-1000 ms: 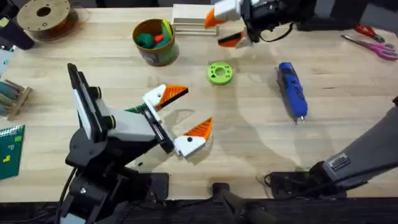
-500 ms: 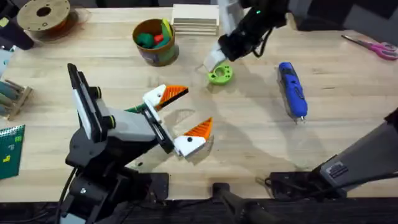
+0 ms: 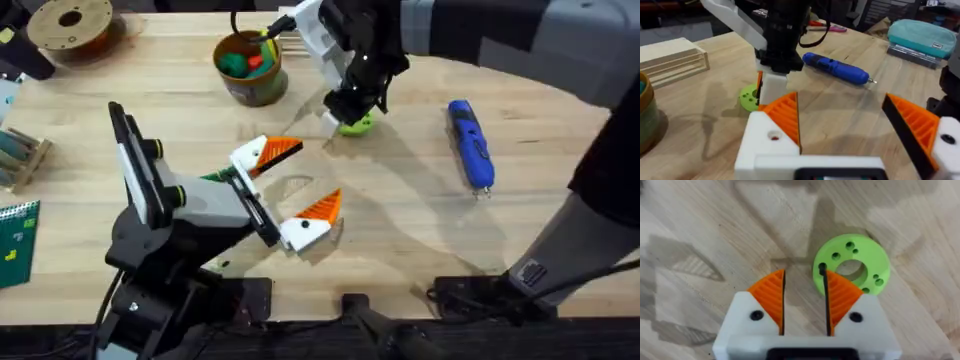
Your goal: Pick up the gripper from the table and insert it into the empty holder that is missing its gripper. Then pick up a screw, insert it into the mounting hole, and use the screwdriver to tighten it. Finally, clean up the table by picking up the vegetable and placing it into the bucket.
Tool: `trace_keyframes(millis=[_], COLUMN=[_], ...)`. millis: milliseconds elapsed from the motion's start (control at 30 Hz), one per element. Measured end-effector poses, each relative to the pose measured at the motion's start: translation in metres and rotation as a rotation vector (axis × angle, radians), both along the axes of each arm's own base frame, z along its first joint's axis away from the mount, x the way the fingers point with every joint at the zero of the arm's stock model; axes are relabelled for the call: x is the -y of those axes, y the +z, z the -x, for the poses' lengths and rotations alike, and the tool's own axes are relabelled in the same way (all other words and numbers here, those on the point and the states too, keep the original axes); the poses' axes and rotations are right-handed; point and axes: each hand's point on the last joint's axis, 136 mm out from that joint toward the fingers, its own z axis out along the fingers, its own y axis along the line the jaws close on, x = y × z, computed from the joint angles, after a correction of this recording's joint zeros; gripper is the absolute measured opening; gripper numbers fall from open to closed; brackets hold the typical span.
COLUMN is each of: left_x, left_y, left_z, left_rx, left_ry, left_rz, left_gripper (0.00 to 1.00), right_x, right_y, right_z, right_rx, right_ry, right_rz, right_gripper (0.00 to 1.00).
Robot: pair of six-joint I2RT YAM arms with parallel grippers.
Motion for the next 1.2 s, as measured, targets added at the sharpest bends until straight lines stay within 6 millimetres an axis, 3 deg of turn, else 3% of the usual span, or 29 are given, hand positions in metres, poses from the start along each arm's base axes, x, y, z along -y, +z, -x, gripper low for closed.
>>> trace_keyframes(millis=[433, 633, 967, 1100, 1200], left_x=[0.000, 0.000, 0.000, 0.000, 0.000], left_y=[0.000, 0.000, 0.000, 0.000, 0.000], left_z=[0.000, 0.000, 0.000, 0.000, 0.000], left_rx=[0.000, -0.001, 0.000, 0.000, 0.000], left_ry=[0.000, 0.000, 0.000, 0.000, 0.000], left_rz=[0.000, 0.000, 0.000, 0.000, 0.000], left_gripper=[0.987, 0.987, 0.987, 0.987, 0.987], right_x=[-0.001, 0.002, 0.004, 0.007, 0.007], right_y=[0.000, -0.012, -0.014, -0.014, -0.014], right_z=[-0.006, -0.007, -0.010, -0.013, -0.014], right_rx=[0.026, 0.010, 0.019, 0.028, 0.028], right_ry=[0.002, -0.001, -0.006, -0.013, -0.015], right_rz=[-0.004, 0.026, 0.039, 0.047, 0.046], right_gripper=[0.392, 0.384, 0.160, 0.020, 0.011])
